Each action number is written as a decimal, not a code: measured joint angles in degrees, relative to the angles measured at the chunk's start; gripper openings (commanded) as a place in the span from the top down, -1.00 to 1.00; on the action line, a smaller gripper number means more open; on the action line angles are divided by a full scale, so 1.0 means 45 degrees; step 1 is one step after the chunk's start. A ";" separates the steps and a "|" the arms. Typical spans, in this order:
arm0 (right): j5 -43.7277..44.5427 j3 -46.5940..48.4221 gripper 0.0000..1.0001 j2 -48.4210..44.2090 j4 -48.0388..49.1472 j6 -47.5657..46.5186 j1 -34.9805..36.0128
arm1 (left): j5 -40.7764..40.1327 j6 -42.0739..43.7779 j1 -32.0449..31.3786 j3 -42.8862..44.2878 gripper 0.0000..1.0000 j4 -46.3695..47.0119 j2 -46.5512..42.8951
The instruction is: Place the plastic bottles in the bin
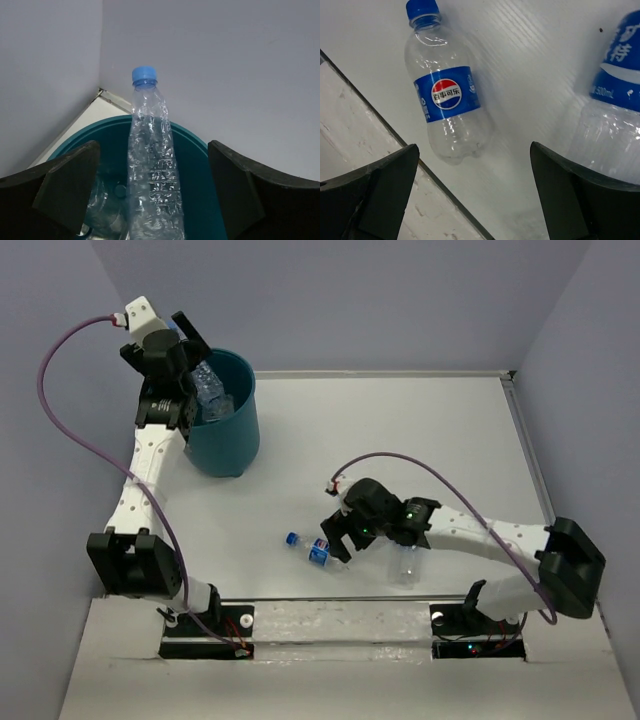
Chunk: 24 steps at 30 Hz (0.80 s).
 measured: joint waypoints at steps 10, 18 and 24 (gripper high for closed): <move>0.1107 0.4085 -0.96 0.4954 -0.0316 -0.1724 0.1603 | 0.3201 -0.1098 -0.0053 -0.2477 -0.98 0.0923 -0.4532; 0.1049 0.4401 -0.21 0.6941 -0.0879 -0.2147 0.1700 | 0.4988 -0.1724 -0.0117 -0.5736 -0.98 0.1122 -0.9928; 0.1282 0.6290 -0.01 0.6989 -0.1273 -0.2278 0.1700 | 0.4483 -0.1365 -0.0355 -0.6989 -0.98 -0.0238 -1.1861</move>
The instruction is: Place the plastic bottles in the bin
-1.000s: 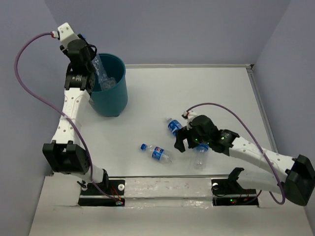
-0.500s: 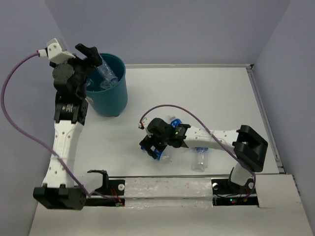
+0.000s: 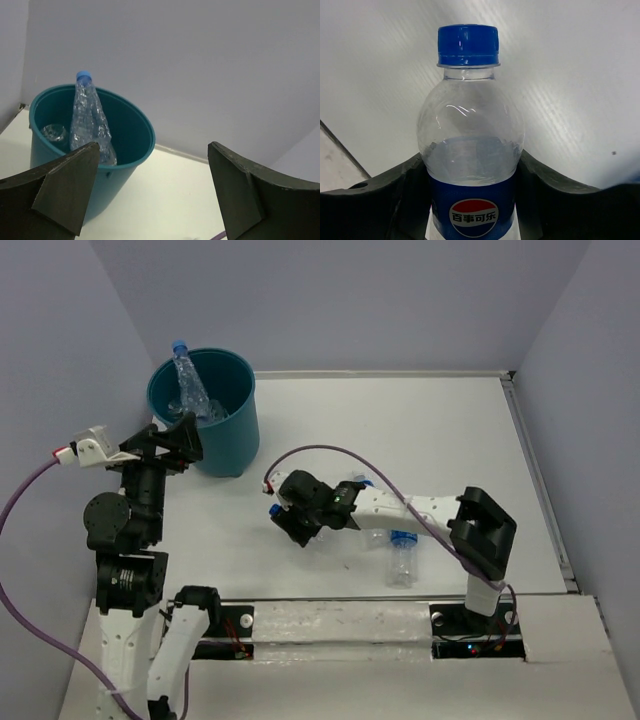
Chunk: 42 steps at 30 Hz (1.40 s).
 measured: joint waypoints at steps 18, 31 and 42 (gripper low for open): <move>0.0884 1.0200 0.09 0.1146 0.8068 -0.0753 -0.2205 | -0.3580 0.0219 -0.0933 -0.0151 -0.98 -0.1345 -0.0457; -0.0792 1.6048 -0.60 0.9034 1.0248 0.0529 -0.2803 | -0.3784 0.0189 -0.1277 -0.1112 -0.98 -0.0015 -0.0831; -0.2254 1.5295 -0.99 0.8714 1.0156 0.1083 -0.2798 | -0.4682 0.0340 -0.1273 -0.0860 -0.98 -0.0058 -0.0495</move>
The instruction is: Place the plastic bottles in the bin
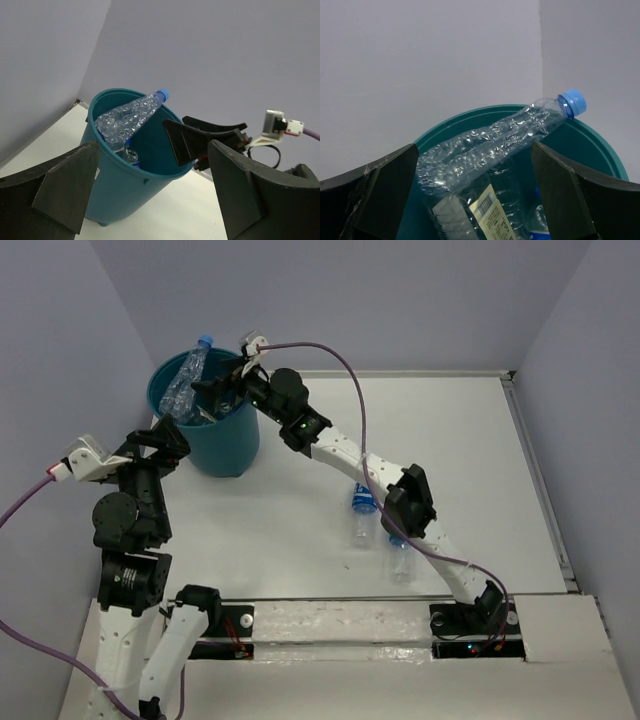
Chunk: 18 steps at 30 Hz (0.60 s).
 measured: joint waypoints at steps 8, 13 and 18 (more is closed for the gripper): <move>0.0131 -0.4891 -0.99 -0.4959 -0.0583 -0.0389 -0.0044 | 0.1428 -0.0588 0.0015 0.1438 -0.88 -0.0442 0.1831; 0.2084 -1.2774 -0.99 -1.1885 -0.0869 -0.0005 -0.0389 | 0.5217 -0.1617 -0.0296 0.0928 -0.91 0.0194 0.3094; 0.4051 -1.8700 -0.98 -1.7301 -0.1705 0.1710 -0.2055 | 0.5867 -0.2113 -0.4303 0.0107 -0.98 0.0695 0.4872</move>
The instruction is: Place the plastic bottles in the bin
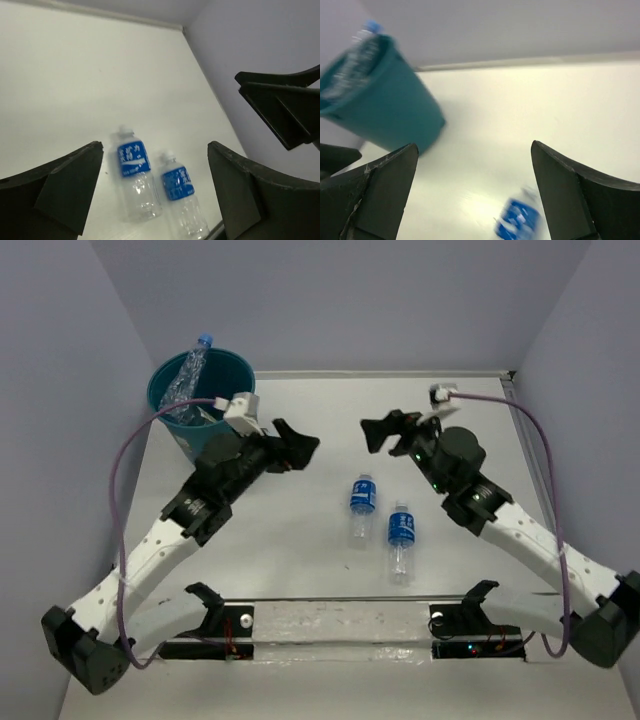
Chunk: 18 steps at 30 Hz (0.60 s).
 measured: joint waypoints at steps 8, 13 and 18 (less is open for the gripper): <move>0.1598 -0.4425 -0.93 -0.4959 -0.5401 0.2710 -0.1073 | -0.1229 -0.0058 -0.4250 0.0049 -0.98 -0.0194 0.5479; 0.1632 -0.5600 -0.94 -0.6028 -0.7781 0.4439 -0.1064 | -0.1515 0.0131 -0.4663 0.1098 -0.98 -0.0826 0.8480; 0.2055 -0.6135 -0.97 -0.6407 -0.9598 0.5270 -0.1064 | -0.1433 0.0714 -0.4881 0.3468 -0.98 -0.1481 1.0909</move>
